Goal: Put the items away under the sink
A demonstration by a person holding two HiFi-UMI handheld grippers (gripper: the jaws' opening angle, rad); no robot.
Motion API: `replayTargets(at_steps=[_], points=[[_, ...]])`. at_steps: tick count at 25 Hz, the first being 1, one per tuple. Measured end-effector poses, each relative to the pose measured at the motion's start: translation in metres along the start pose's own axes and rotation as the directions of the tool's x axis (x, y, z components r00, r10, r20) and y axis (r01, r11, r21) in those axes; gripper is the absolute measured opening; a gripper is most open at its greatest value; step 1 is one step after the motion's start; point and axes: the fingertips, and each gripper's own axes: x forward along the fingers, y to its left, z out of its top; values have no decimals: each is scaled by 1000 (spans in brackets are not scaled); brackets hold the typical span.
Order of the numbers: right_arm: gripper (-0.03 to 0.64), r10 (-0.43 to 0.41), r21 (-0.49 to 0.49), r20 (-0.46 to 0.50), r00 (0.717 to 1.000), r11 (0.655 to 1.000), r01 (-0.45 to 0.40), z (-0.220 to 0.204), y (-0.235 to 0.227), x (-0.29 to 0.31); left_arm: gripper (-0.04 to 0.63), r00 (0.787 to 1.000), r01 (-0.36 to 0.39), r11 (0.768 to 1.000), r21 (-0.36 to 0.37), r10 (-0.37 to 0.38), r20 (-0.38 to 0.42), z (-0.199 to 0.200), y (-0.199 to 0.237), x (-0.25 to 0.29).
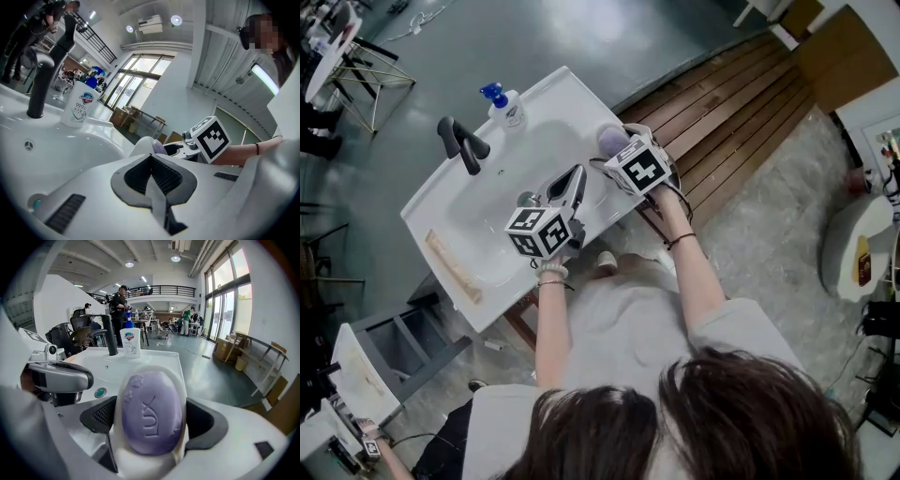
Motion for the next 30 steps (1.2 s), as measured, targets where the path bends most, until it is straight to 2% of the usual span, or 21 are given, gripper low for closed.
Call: replayTargets(at_steps=[12, 18, 30], points=[[423, -12, 15, 0, 1000, 1000, 12, -1, -2, -2, -3, 1000, -4, 1000, 2, 4, -10, -4, -2, -2], [425, -22, 30, 35, 999, 999, 20, 2, -3, -5, -3, 1000, -1, 1000, 8, 1, -20, -6, -5, -3], [425, 17, 54, 58, 998, 998, -21, 11, 4, -24, -3, 1000, -5, 1000, 15, 5, -12, -8, -12, -16]])
